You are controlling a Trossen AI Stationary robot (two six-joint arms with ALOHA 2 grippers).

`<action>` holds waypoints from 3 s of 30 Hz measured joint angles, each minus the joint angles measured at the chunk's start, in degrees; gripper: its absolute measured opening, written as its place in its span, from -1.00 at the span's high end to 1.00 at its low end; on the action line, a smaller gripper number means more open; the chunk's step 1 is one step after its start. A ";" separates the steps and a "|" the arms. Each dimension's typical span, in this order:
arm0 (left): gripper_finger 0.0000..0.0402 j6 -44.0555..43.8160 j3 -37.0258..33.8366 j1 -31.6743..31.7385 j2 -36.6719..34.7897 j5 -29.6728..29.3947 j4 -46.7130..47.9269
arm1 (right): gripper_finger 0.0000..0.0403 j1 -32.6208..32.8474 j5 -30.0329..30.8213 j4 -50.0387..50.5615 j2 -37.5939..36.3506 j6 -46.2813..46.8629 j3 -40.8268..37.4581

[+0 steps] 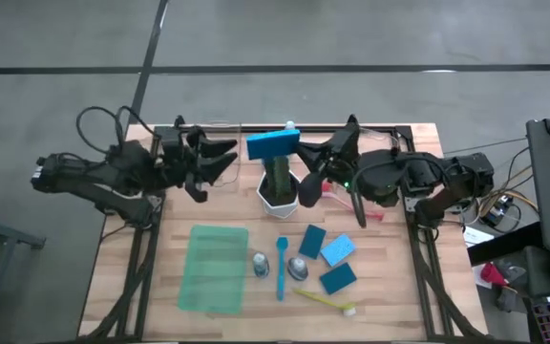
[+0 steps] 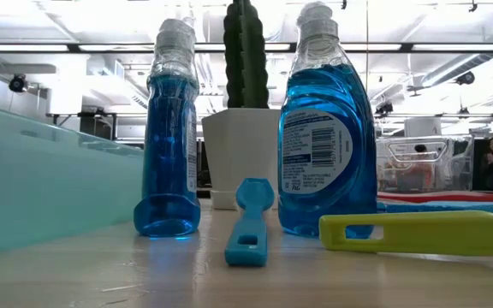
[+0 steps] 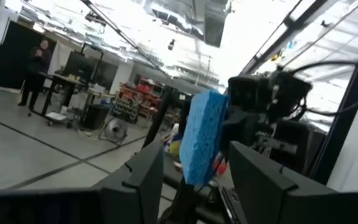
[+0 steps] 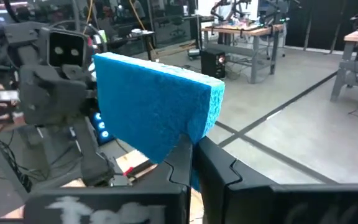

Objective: Pick & Place Kitchen Sink Supplies
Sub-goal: Put the blue sponge wipe into the green bin

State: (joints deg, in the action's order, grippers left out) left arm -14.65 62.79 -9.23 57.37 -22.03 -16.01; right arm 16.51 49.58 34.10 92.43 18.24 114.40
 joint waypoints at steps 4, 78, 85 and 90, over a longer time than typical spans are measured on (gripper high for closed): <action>0.14 1.33 0.23 -0.02 1.04 0.50 0.43 | 0.95 -0.26 -0.09 0.17 1.54 -0.23 2.15; 0.93 -5.51 -0.24 0.15 0.95 13.70 9.04 | 0.08 -3.76 -34.71 16.08 -1.45 4.48 6.13; 0.91 -5.51 -0.22 0.15 0.85 13.70 8.84 | 0.07 -5.22 -35.10 13.67 0.18 4.01 6.13; 0.93 -5.51 -0.22 0.15 0.85 13.70 8.75 | 0.11 -6.15 -36.51 13.58 0.85 4.09 6.13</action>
State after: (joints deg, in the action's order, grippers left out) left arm -20.16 62.57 -9.08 58.22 -8.34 -7.26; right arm 10.36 13.07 47.68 93.28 22.33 120.53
